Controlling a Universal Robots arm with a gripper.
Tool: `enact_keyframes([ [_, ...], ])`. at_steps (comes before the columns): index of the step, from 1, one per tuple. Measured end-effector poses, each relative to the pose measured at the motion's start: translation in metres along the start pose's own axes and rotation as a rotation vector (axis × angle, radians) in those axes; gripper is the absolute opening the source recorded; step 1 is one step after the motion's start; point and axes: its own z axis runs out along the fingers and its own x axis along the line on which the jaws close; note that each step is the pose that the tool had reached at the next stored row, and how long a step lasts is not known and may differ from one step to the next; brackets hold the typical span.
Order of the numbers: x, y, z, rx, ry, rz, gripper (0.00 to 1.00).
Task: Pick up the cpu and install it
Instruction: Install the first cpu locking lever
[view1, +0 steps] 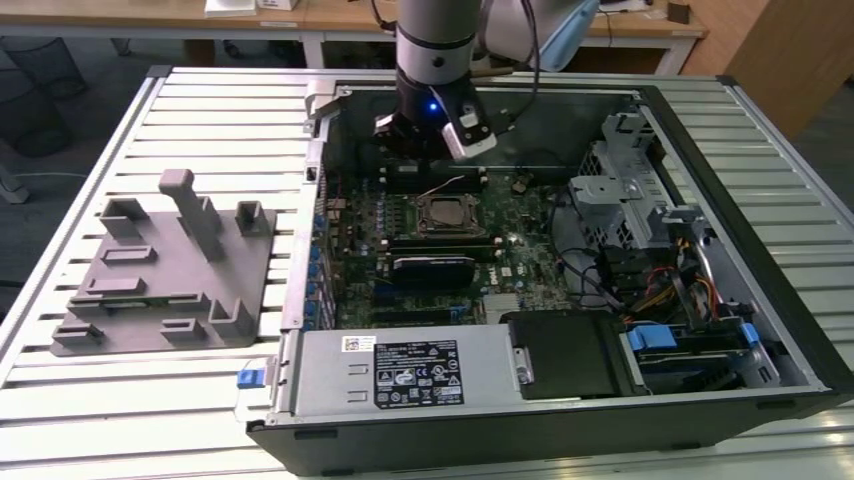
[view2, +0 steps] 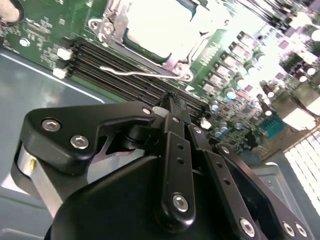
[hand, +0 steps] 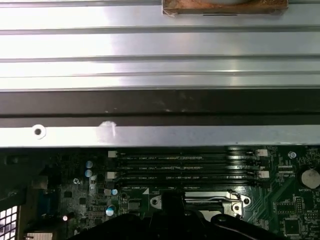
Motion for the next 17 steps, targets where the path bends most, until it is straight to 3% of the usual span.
enact_keyframes([
  [6,-0.0052,-0.0001,0.0056,0.0049,0.0014,-0.014,0.11],
  [11,-0.0153,0.0004,0.0081,0.0049,0.0016,-0.015,0.11],
  [17,-0.0175,0.0005,0.0107,0.0051,0.003,-0.025,0.11],
])
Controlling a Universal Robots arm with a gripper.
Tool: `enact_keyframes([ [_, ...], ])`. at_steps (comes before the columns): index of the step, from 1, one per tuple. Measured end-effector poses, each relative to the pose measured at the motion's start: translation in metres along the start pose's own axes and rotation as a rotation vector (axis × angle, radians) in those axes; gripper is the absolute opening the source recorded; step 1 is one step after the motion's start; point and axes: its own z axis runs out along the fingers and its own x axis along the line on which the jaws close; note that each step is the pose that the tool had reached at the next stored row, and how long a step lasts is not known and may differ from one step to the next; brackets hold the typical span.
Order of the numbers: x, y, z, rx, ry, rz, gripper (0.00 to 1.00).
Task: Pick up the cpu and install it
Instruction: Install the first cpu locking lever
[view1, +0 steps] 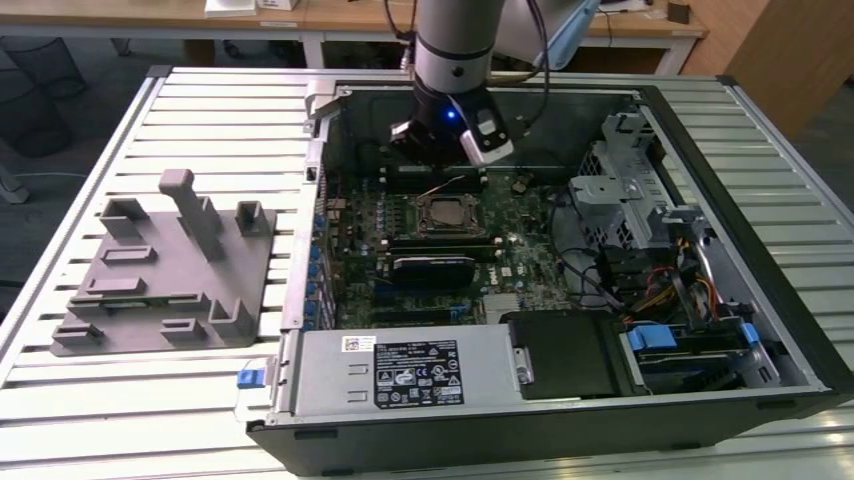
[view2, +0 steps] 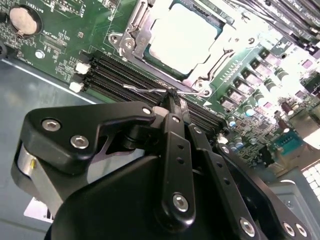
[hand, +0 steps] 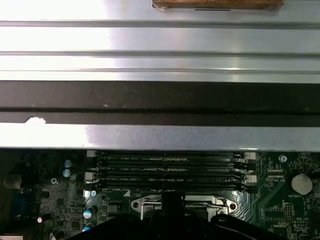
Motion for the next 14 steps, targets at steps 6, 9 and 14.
enact_keyframes([
  [6,-0.0036,0.0005,0.0014,0.0001,0.0025,-0.016,0.11],
  [9,-0.0051,0.0016,0.0023,0.0001,0.0024,-0.016,0.11],
  [14,-0.0076,0.0035,0.0043,-0.0001,0.0023,-0.016,0.11],
])
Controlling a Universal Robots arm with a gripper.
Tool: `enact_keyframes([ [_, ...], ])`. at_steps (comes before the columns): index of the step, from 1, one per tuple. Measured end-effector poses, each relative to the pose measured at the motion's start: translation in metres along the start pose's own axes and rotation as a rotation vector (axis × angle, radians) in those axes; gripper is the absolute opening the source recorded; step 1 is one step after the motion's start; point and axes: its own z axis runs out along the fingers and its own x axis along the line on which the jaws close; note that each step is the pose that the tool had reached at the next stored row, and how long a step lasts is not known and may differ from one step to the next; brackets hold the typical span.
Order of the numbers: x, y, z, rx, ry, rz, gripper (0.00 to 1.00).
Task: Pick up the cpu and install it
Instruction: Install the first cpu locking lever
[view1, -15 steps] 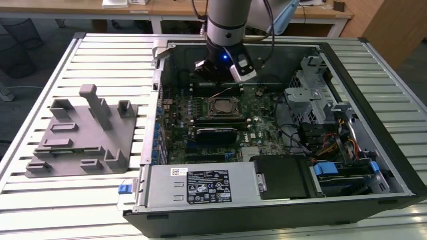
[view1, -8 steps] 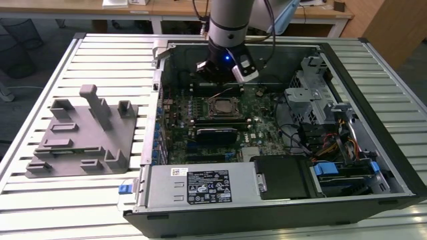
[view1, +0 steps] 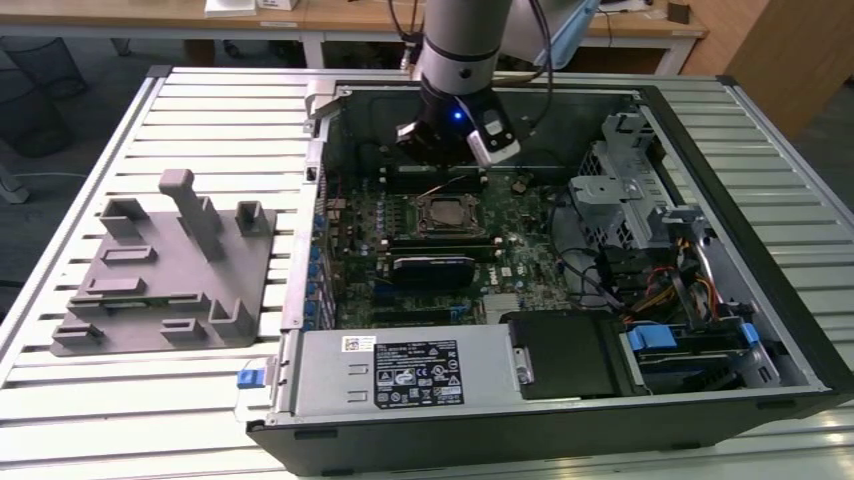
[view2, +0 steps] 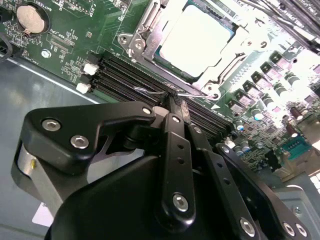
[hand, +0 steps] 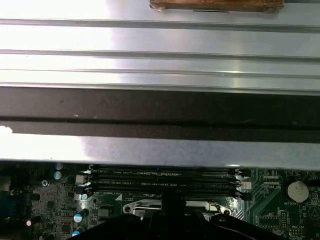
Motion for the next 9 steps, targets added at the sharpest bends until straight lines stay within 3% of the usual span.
enact_keyframes([
  [9,-0.0057,0.001,0.0039,0.0002,0.0002,0.0,0.11],
])
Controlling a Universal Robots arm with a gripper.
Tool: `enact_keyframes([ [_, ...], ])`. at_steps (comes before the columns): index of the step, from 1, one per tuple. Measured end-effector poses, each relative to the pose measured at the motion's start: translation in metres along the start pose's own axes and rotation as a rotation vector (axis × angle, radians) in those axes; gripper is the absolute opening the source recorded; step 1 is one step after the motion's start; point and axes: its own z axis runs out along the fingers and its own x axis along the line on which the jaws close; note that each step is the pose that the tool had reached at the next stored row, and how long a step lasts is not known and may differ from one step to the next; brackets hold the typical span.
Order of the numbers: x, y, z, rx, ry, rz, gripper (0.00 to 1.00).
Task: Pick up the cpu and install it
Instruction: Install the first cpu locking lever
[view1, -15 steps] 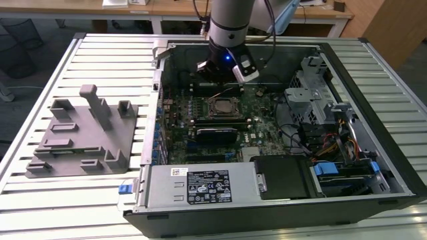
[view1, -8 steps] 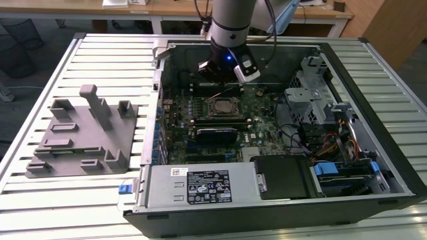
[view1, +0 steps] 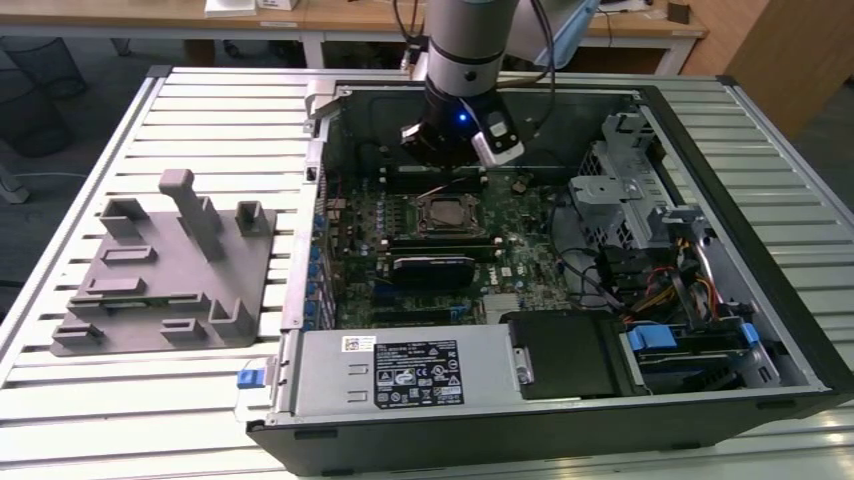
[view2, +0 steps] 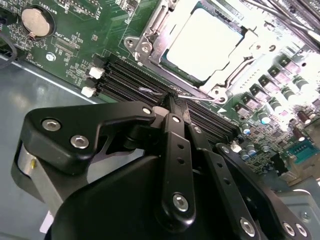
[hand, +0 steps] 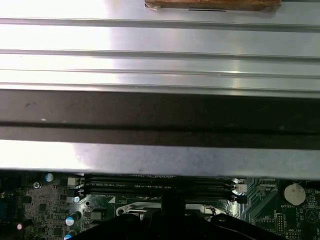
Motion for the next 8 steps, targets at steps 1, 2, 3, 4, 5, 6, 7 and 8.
enact_keyframes([
  [1,-0.0007,0.0,0.0004,0.0,0.0,0.0,0.11],
  [2,-0.0014,0.0001,0.0008,0.0,0.0,0.0,0.11],
  [3,-0.0021,0.0001,0.0013,0.0,0.0,0.0,0.11],
  [4,-0.0029,0.0001,0.0017,-0.0001,-0.0001,0.0,0.11],
  [5,-0.0037,0.0,0.0021,-0.0001,-0.0001,0.0,0.11],
  [6,-0.0045,-0.0001,0.0025,0.0,0.0,0.0,0.11],
  [7,-0.0053,-0.0001,0.003,0.0,0.0,0.0,0.11],
  [8,-0.0061,-0.0002,0.0034,0.0,0.0,0.0,0.11],
])
